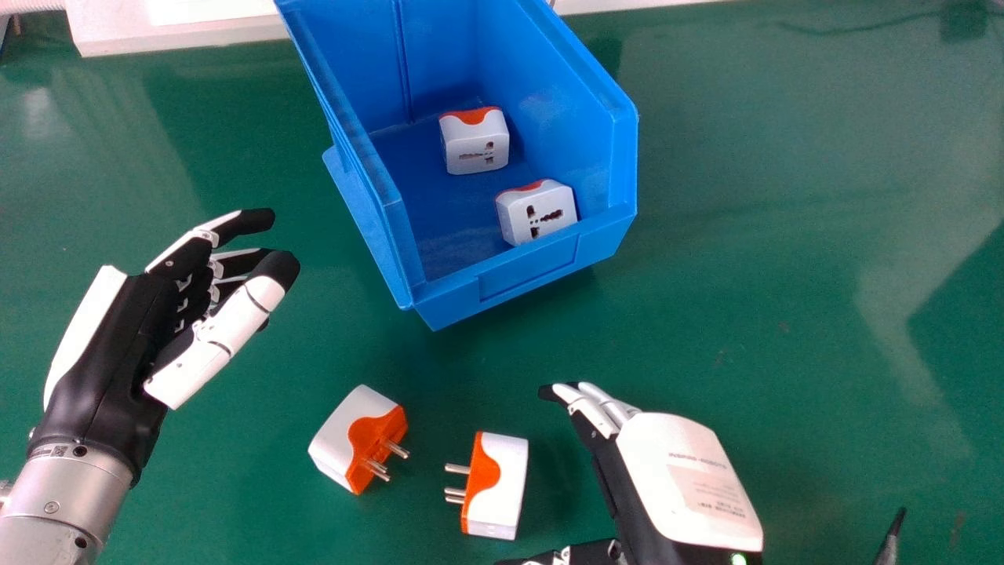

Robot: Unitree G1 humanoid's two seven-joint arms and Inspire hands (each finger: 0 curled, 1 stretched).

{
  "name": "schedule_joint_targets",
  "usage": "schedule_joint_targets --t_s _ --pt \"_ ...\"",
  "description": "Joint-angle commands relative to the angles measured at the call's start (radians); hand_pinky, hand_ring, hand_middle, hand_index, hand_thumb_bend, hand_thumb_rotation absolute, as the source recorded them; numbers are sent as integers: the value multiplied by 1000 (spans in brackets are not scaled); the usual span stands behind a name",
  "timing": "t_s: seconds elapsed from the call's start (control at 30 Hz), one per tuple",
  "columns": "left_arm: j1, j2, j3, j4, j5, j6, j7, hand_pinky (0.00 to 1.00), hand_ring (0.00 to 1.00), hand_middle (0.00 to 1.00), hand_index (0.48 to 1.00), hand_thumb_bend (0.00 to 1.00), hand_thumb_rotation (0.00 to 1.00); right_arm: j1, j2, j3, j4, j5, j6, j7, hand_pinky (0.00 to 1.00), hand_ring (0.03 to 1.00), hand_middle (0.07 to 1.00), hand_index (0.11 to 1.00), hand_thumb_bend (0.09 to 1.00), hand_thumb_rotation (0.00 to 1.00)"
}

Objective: Pick all objects and put in blue box

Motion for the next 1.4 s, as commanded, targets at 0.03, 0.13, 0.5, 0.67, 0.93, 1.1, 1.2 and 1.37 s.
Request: schedule_joint_targets --t_s 0.03,0.13,0.5,0.67,0.93,1.1,1.2,1.37 --pt "-12 9 5 -8 -2 -19 1 682 736 766 840 655 709 -39 76 56 3 -18 23 -4 751 859 893 849 706 349" --pt "-17 10 4 -5 -1 -18 1 683 737 767 840 654 710 -65 83 63 22 -20 31 2 753 857 893 848 705 346" --pt "-30 14 1 -4 2 -11 -1 686 738 768 842 648 710 -171 77 58 109 10 25 35 739 834 877 833 701 307" --pt "-37 16 0 -1 2 -8 -2 687 738 768 842 647 711 -189 67 81 110 -2 38 81 734 831 876 827 696 281" --pt "-47 18 -4 -1 6 -4 -2 687 738 768 842 645 710 -204 50 105 94 -22 67 148 722 831 882 825 665 264" --pt "-49 17 -3 -2 2 1 -3 688 738 767 843 645 710 -203 48 102 77 -14 69 174 714 819 879 825 642 271" --pt "-51 16 -6 -6 3 5 -2 689 738 767 843 644 709 -201 47 98 63 -8 74 197 719 821 881 825 628 267" --pt "-54 18 -9 -5 6 6 -2 691 738 767 843 644 709 -200 55 104 44 -21 111 245 723 825 883 826 598 240"
